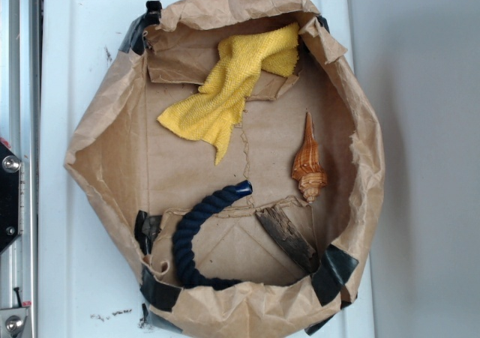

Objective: Grab the blue rope.

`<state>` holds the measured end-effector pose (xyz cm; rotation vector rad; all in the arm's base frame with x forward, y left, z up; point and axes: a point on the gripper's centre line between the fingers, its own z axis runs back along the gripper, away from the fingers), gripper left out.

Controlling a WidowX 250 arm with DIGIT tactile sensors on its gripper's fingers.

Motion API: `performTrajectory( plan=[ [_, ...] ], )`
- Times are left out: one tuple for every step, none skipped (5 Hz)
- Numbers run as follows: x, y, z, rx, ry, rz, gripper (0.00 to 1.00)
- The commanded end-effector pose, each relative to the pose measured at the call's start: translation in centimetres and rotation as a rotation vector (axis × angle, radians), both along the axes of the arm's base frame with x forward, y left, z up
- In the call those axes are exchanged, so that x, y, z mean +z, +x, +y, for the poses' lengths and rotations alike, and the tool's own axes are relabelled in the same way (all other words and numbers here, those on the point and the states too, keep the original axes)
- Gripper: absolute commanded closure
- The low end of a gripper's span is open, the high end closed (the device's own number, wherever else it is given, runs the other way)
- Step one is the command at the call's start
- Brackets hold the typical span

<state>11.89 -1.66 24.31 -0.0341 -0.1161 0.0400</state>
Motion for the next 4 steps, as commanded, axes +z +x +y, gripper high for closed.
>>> performTrajectory(
  plan=[
    [0.0, 0.0, 0.0, 0.000, 0.000, 0.000, 0.00],
    [0.2, 4.3, -1.9, 0.046, -0.063, -0.005, 0.00],
    [-0.5, 8.3, -2.5, 0.136, -0.109, 0.014, 0.00],
    [-3.1, 10.6, -1.6, 0.290, -0.158, -0.011, 0.00]
  ],
)
